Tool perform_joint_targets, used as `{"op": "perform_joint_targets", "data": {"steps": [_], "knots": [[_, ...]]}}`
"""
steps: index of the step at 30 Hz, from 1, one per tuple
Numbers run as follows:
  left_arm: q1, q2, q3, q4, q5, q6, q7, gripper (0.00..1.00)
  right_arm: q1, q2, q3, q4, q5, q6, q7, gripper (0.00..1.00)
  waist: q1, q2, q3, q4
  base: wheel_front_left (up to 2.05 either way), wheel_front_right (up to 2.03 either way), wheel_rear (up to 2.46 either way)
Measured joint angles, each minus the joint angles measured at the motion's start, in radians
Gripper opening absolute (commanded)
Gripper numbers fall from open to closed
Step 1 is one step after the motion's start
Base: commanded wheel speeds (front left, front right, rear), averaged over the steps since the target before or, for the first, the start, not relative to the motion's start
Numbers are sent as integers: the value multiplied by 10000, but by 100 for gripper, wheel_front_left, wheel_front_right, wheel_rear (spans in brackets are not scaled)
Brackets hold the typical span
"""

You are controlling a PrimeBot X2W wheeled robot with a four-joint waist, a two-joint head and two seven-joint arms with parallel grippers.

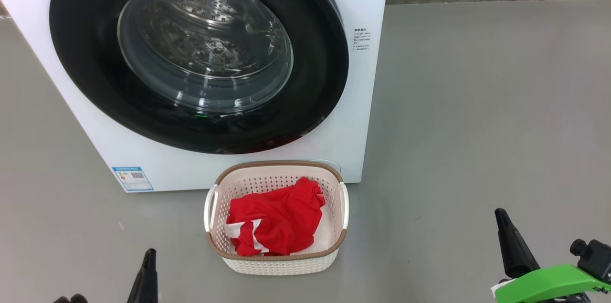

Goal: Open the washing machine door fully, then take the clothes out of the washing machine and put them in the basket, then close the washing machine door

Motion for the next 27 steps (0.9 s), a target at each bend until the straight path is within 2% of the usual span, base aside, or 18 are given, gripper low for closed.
{"op": "perform_joint_targets", "data": {"steps": [27], "knots": [[-508, 25, 113, 345, -3114, -188, 790, 0, -412, -40, -194, 203, 3452, -29, 809, 0, 0, 0, 155, -16, 0, 0, 0]]}}
